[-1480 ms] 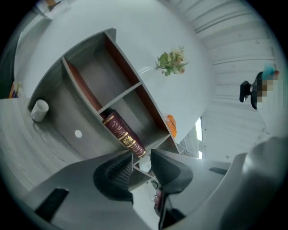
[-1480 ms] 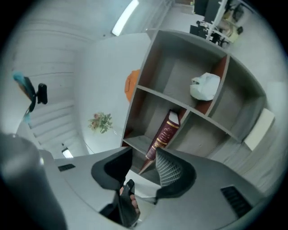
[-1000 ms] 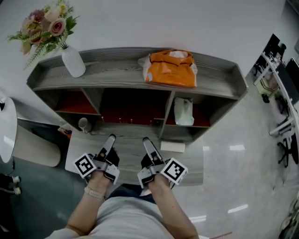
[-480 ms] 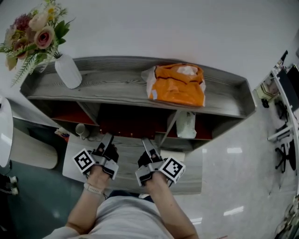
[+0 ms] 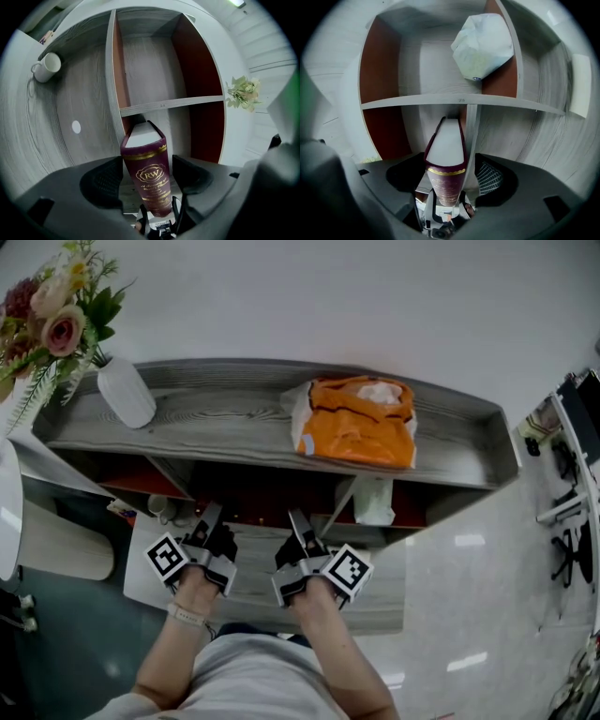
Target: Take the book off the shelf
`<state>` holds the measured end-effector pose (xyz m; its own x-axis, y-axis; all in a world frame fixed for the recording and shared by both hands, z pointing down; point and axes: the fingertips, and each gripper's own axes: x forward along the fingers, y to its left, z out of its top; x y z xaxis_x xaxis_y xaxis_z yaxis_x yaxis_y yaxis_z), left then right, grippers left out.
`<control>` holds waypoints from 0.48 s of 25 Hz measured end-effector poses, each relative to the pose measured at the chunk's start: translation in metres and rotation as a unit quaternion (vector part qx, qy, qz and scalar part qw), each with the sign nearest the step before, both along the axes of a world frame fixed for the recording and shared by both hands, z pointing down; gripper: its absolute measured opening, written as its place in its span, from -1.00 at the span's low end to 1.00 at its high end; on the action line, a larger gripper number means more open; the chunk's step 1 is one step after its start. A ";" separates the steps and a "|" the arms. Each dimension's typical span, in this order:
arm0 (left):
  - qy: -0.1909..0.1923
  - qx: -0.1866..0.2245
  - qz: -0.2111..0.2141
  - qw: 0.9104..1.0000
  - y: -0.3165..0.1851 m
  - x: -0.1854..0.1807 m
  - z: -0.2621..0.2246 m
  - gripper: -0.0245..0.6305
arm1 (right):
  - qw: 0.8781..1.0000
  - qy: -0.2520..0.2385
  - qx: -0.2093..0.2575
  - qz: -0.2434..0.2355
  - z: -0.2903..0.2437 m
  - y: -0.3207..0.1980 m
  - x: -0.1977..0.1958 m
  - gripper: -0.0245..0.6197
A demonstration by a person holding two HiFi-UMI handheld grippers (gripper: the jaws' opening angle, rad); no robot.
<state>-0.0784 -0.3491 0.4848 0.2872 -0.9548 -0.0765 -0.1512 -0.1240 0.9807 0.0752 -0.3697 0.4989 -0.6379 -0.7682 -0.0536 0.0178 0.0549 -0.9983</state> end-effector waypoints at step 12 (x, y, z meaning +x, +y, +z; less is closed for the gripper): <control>0.025 -0.014 0.006 1.000 -0.001 -0.002 0.007 -0.10 | 1.000 -0.016 -0.013 -0.008 0.002 -0.002 -0.005 -0.11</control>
